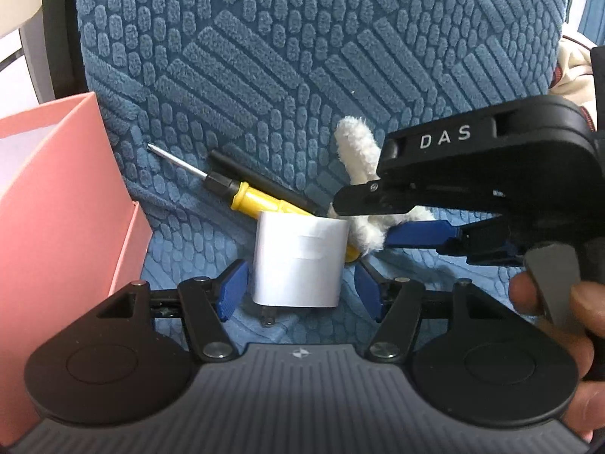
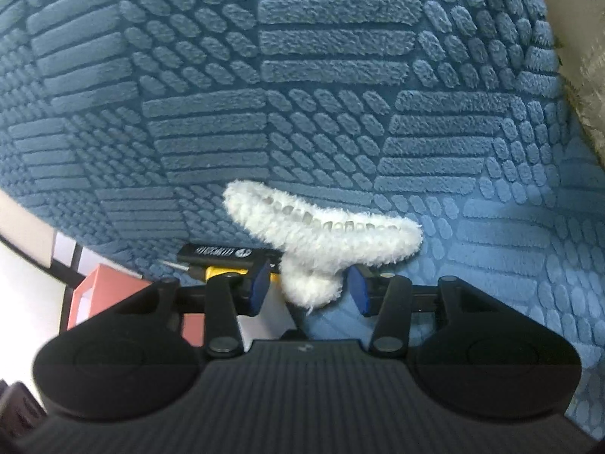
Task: Organize rigid objects
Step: 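Close the left tool on the white charger while the right tool grasps the fuzzy toy, then lift the white charger with the left tool while the right tool lifts the fuzzy toy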
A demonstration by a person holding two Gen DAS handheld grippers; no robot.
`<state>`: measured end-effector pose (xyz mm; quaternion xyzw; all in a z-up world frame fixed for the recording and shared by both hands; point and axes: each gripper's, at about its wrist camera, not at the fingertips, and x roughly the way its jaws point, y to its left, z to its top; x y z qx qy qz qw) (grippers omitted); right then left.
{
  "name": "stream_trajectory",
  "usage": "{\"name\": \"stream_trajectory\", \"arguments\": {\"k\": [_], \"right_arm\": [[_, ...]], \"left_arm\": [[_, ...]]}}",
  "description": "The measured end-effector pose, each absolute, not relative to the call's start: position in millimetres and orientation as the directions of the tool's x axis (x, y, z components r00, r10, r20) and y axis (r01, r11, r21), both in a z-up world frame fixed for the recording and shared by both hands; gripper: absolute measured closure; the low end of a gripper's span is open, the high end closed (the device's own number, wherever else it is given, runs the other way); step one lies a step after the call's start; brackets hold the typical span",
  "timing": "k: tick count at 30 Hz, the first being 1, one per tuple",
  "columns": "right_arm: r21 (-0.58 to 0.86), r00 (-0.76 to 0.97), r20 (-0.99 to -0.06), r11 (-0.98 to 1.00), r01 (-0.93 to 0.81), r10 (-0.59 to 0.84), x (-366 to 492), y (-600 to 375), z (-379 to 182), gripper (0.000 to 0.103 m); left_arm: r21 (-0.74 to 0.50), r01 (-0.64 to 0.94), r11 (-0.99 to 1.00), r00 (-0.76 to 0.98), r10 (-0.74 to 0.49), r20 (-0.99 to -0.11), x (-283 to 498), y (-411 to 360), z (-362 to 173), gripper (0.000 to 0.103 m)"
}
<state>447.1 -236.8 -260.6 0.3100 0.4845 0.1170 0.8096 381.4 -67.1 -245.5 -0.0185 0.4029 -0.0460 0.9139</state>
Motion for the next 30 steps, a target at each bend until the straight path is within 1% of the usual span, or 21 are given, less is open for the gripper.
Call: {"name": "stream_trajectory", "arguments": {"k": [3, 6, 11, 14, 17, 21, 26, 28, 30], "right_arm": [[0.614, 0.501, -0.720, 0.777, 0.138, 0.480, 455.3, -237.2, -265.3, 0.066], [0.629, 0.501, -0.713, 0.764, 0.146, 0.491, 457.0, -241.1, -265.5, 0.069], [0.610, 0.526, -0.715, 0.779, 0.146, 0.461, 457.8, -250.5, -251.9, 0.070], [0.560, 0.508, -0.748, 0.817, 0.137, 0.428, 459.8, -251.2, -247.7, 0.070], [0.498, 0.502, -0.779, 0.856, 0.134, 0.375, 460.9, -250.9, -244.7, 0.070], [0.492, 0.502, -0.783, 0.860, 0.138, 0.367, 460.9, -252.4, -241.5, 0.070], [0.429, 0.496, -0.807, 0.896, 0.119, 0.320, 449.1, -250.1, -240.2, 0.070], [0.428, 0.495, -0.808, 0.895, 0.123, 0.318, 441.7, -248.1, -242.8, 0.070], [0.414, 0.489, -0.814, 0.904, 0.110, 0.313, 434.7, -248.6, -242.4, 0.070]], "left_arm": [[-0.071, 0.063, 0.995, 0.674, -0.095, -0.733, 383.9, -68.6, -248.5, 0.035], [-0.070, 0.057, 0.996, 0.679, -0.090, -0.729, 385.2, -68.6, -252.2, 0.035], [-0.056, 0.052, 0.997, 0.682, -0.077, -0.728, 385.8, -67.9, -256.5, 0.036], [-0.055, 0.044, 0.998, 0.687, -0.070, -0.723, 385.4, -66.5, -257.2, 0.037], [-0.068, 0.043, 0.997, 0.688, -0.079, -0.721, 387.8, -63.1, -258.0, 0.042], [-0.068, 0.048, 0.997, 0.684, -0.083, -0.725, 390.2, -61.2, -258.1, 0.044], [-0.092, 0.044, 0.995, 0.677, -0.097, -0.730, 382.6, -54.1, -243.7, 0.044], [-0.100, 0.044, 0.994, 0.676, -0.103, -0.730, 378.8, -49.0, -238.4, 0.047], [-0.119, 0.045, 0.992, 0.670, -0.119, -0.733, 371.7, -43.5, -233.4, 0.047]]}}
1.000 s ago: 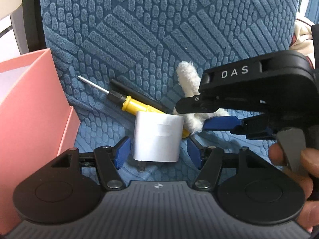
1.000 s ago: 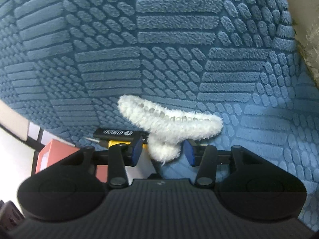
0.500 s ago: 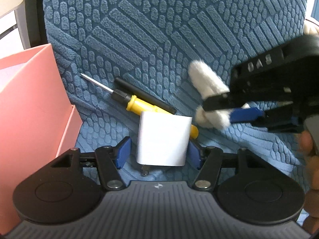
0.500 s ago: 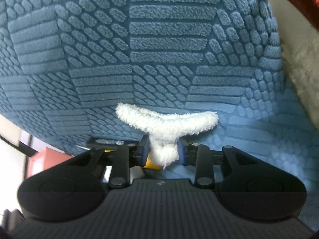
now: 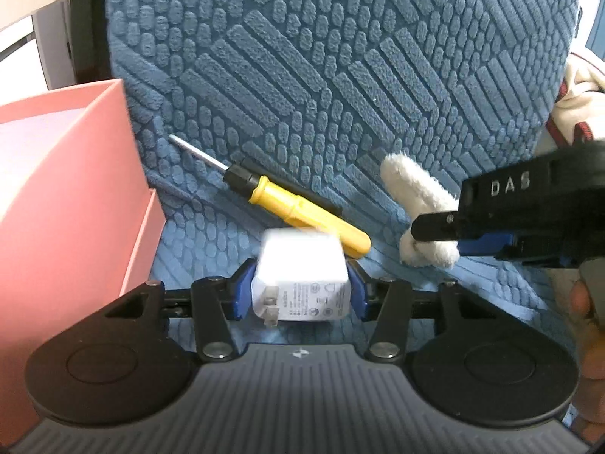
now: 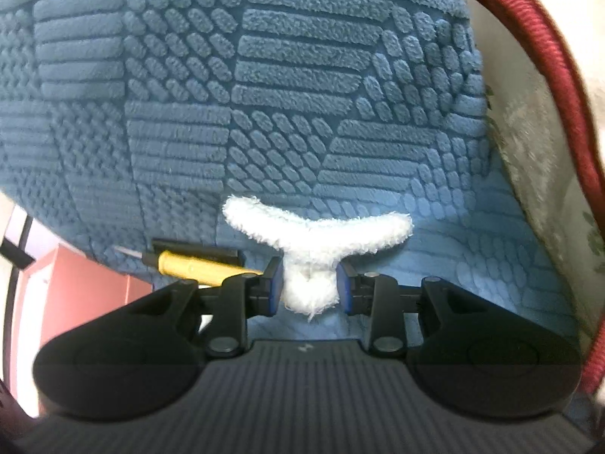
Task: Organize rigid objects
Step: 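Lift the white charger with the left tool while the right tool lifts the fuzzy toy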
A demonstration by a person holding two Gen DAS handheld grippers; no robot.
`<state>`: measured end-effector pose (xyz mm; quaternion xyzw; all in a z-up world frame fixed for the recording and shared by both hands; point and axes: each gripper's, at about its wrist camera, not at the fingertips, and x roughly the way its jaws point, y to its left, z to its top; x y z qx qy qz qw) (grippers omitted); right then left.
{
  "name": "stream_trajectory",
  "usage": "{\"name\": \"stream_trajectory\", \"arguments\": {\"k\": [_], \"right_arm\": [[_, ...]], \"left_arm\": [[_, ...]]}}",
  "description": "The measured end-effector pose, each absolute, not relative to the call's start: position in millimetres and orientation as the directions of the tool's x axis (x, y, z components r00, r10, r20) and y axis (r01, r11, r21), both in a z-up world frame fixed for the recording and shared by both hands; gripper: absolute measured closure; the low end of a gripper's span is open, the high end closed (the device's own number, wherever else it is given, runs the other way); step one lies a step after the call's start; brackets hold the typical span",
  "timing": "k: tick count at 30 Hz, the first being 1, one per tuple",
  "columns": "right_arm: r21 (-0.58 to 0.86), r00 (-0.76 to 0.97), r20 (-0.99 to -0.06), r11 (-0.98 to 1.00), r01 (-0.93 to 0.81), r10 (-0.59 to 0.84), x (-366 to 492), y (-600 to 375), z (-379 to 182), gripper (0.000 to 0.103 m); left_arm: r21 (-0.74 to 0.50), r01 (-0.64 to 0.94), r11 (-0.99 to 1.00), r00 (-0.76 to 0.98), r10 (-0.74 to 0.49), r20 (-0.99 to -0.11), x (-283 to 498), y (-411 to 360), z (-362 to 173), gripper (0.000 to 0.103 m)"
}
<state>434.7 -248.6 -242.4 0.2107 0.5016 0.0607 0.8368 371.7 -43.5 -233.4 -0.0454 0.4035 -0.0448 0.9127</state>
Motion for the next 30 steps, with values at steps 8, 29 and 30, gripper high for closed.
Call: {"name": "stream_trajectory", "arguments": {"k": [8, 29, 30], "right_arm": [[0.351, 0.471, -0.837, 0.934, 0.073, 0.278, 380.5, -254.7, -238.8, 0.070], [0.265, 0.445, -0.878, 0.954, 0.142, 0.178, 286.1, -265.1, -221.0, 0.070], [0.265, 0.443, -0.879, 0.953, 0.147, 0.176, 284.0, -263.9, -221.1, 0.070]], "left_arm": [[-0.150, 0.043, 0.988, 0.645, -0.142, -0.751, 340.0, -31.6, -222.6, 0.047], [-0.143, 0.066, 0.987, 0.579, -0.155, -0.801, 246.6, -40.1, -222.2, 0.047], [-0.143, 0.065, 0.988, 0.576, -0.155, -0.803, 243.5, -41.4, -222.7, 0.047]]}}
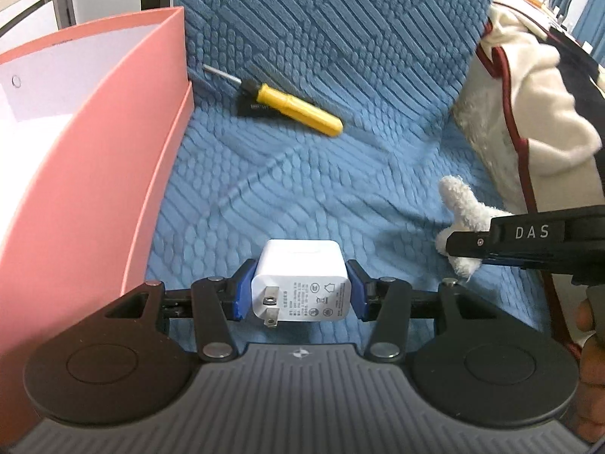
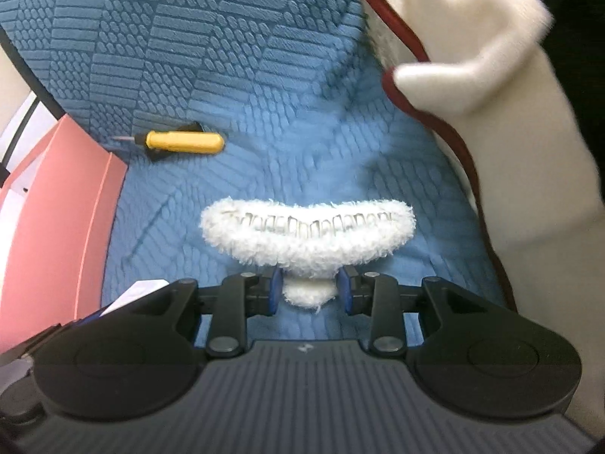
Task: Organize rigid objects
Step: 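Lift the white charger with the left tool while the right tool lifts the fuzzy toy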
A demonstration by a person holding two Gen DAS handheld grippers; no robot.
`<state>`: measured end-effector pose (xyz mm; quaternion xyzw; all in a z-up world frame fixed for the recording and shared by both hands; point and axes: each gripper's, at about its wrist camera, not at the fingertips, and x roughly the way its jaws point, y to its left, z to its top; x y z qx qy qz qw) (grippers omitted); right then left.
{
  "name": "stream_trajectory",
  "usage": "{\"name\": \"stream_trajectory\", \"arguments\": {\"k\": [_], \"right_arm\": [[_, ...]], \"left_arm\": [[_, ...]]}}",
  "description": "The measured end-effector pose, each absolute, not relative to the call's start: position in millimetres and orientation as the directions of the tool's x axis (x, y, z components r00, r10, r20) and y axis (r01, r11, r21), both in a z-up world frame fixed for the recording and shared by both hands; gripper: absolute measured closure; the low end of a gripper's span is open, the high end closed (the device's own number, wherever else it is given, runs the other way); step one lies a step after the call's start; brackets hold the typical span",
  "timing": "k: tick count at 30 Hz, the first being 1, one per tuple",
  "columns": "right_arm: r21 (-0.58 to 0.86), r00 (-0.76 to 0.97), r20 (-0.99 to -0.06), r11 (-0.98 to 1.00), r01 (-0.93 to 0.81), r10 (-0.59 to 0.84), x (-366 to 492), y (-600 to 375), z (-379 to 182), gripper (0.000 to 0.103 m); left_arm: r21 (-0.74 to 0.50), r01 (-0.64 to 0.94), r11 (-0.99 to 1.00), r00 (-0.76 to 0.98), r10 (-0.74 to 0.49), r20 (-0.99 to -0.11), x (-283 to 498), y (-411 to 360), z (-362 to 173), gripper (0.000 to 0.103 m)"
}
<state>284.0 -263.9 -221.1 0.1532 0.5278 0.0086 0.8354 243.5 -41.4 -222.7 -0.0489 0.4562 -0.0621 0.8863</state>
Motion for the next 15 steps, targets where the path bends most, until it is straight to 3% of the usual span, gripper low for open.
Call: {"name": "stream_trajectory", "arguments": {"k": [15], "right_arm": [[0.293, 0.476, -0.862, 0.938, 0.185, 0.175, 293.7, -265.2, -217.8, 0.067]], "left_arm": [[-0.110, 0.054, 0.992, 0.553, -0.122, -0.824, 220.2, -52.2, -231.0, 0.047]]}}
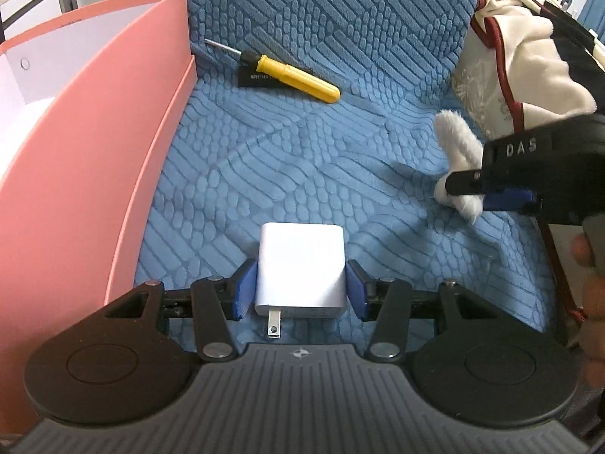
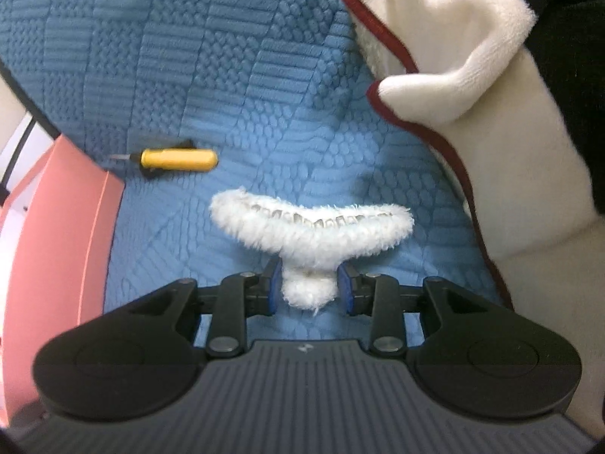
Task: Organize rigid objects
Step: 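Lift the white charger with the left tool while the right tool lifts the fuzzy toy, then carry the charger in the left tool while the right tool carries the toy over the pink box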
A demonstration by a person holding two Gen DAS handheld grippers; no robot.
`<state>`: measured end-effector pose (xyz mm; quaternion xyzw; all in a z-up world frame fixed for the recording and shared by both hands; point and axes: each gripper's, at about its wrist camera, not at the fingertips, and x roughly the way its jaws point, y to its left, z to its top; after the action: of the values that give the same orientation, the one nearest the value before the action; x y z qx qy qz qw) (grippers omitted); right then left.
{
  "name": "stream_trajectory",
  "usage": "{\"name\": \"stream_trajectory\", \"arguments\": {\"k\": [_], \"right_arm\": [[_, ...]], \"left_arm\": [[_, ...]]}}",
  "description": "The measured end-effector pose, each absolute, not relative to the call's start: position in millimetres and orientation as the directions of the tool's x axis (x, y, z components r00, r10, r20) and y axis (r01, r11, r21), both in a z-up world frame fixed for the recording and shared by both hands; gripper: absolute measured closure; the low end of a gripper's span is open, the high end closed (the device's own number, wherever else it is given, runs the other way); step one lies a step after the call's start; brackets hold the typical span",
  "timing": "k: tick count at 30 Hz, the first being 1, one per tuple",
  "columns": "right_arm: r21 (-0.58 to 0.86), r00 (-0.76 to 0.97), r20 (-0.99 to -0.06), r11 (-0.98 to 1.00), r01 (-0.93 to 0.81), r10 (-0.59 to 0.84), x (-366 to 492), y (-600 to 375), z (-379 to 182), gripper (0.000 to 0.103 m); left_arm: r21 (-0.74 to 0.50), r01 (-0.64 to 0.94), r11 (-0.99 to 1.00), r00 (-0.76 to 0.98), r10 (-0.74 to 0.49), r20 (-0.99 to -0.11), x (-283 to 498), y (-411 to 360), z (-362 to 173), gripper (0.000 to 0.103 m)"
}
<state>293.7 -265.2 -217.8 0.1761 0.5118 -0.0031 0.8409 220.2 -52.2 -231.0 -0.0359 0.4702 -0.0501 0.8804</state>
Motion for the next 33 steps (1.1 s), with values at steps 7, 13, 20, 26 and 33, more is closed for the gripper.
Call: {"name": "stream_trajectory", "arguments": {"k": [7, 13, 20, 26, 33], "right_arm": [[0.403, 0.480, -0.849, 0.859, 0.316, 0.221, 298.2, -285.5, -222.1, 0.050], [0.439, 0.494, -0.836, 0.833, 0.337, 0.240, 302.0, -285.2, -221.5, 0.050], [0.338, 0.505, -0.847, 0.902, 0.270, 0.166, 313.3, -266.1, -220.9, 0.051], [0.261, 0.521, -0.845, 0.942, 0.213, 0.117, 316.2, -251.5, -222.3, 0.053], [0.212, 0.534, -0.842, 0.955, 0.207, 0.071, 314.3, -247.5, -219.7, 0.069]], "left_arm": [[-0.120, 0.048, 0.992, 0.554, -0.126, -0.823, 223.0, -52.1, -230.7, 0.046], [-0.122, 0.043, 0.992, 0.557, -0.125, -0.821, 224.9, -51.7, -230.3, 0.046], [-0.128, 0.043, 0.991, 0.566, -0.130, -0.814, 227.2, -52.3, -229.1, 0.042], [-0.116, 0.039, 0.992, 0.565, -0.118, -0.816, 227.6, -52.7, -229.7, 0.042], [-0.131, 0.023, 0.991, 0.572, -0.120, -0.812, 225.9, -49.1, -229.6, 0.041]]}}
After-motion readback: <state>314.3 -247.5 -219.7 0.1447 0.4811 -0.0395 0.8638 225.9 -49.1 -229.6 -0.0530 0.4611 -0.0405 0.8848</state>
